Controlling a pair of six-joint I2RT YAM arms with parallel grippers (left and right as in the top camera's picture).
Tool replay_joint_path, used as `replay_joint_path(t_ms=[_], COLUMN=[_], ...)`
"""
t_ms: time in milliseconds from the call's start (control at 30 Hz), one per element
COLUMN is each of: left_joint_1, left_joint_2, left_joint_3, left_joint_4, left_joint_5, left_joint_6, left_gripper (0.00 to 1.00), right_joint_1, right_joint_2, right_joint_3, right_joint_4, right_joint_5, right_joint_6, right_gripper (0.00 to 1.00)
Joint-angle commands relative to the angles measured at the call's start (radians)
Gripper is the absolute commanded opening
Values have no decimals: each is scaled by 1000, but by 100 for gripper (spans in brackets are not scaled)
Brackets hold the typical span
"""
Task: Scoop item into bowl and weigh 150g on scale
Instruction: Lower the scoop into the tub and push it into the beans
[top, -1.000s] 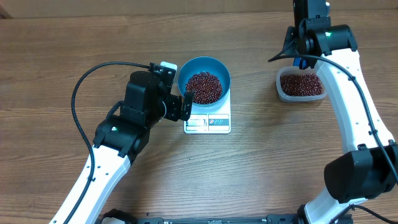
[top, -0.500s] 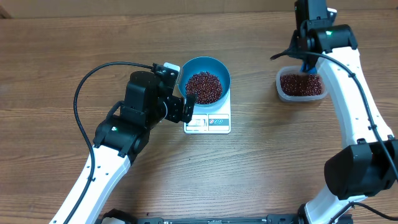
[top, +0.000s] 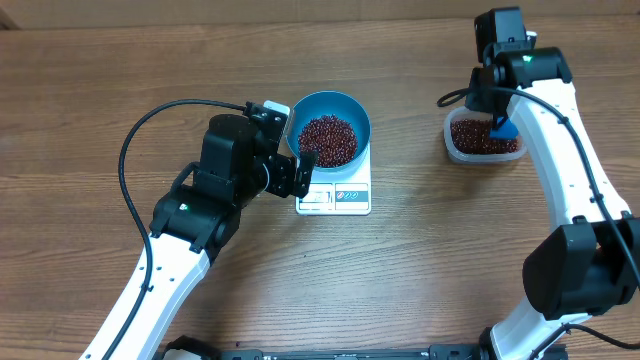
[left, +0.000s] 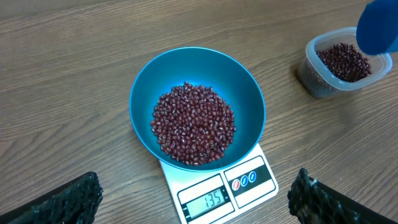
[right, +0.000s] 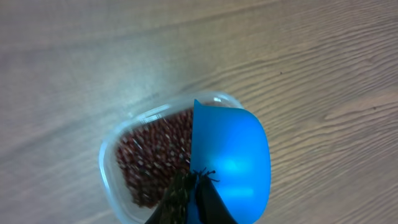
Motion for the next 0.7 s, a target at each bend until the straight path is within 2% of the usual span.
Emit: replay_joint_path(t_ms=[0,433,667], left_joint_1=[-1,-1,-1], left_joint_2=[3,3,3], left_joint_3=[24,24,24], left_joint_4=[4,3,4], left_joint_5=[14,10,10], left_joint_6=[31,31,31], left_gripper=[100,100,100], right_joint_1=[-4,-3,-3], right_joint_2=[7,11,14], right_joint_3=[-29,-97,-162], right_joint_4=[11,127,140], right_joint_5=[42,38,37], right_joint_6=[-80,-325,-330], right_gripper=[4,4,4])
